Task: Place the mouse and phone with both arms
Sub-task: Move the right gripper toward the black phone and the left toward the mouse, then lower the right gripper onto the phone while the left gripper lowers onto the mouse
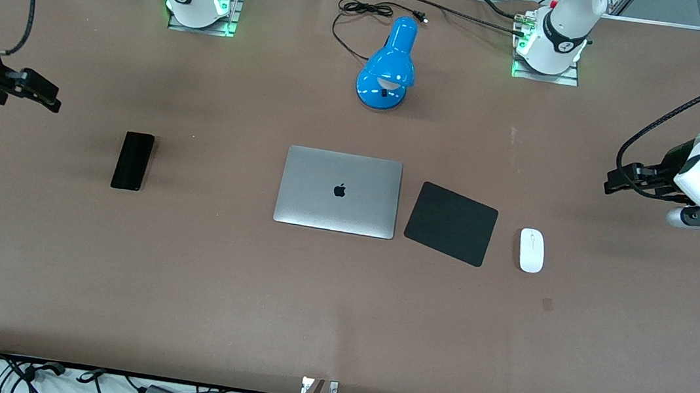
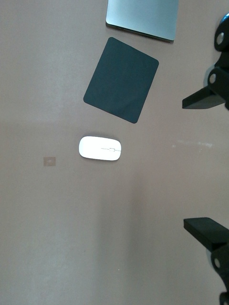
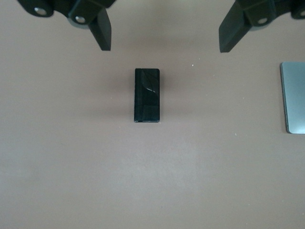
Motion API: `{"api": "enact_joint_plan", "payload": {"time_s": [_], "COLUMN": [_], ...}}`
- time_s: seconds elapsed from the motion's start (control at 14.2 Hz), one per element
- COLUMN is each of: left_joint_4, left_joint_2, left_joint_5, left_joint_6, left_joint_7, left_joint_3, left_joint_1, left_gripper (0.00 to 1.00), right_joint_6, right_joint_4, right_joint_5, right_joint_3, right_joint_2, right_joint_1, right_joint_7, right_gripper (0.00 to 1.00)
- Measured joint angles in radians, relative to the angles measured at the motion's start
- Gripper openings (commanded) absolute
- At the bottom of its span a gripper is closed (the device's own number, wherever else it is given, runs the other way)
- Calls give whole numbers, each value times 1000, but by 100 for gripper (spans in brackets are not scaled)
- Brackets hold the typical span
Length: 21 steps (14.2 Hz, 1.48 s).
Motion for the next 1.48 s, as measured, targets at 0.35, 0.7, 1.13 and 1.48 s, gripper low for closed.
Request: {"api": "enact_joint_plan", "payload": {"time_s": [0.35,0.7,1.13,1.48], "left_joint_4": [0,0,2,55], "left_joint_2": [0,0,84,374], "left_joint_5": [0,0,0,76], "left_joint_6": [0,0,62,276], "left_joint_7": [0,20,56,61], "left_joint_3": [0,1,1,-3], "left_joint_1": [0,1,6,-49], "left_gripper": [100,100,100,100], "right_joint_6": [68,113,155,270], "right_joint_4": [-45,-60,-62,-154], "right_joint_5": [-3,-24,-24,-53], "right_joint_3": [0,-1,-1,-1], "right_joint_2": [65,170,250,296], "right_joint_1": [0,0,0,2], "right_joint_7": [0,0,0,0], "right_gripper": [100,100,100,100]}}
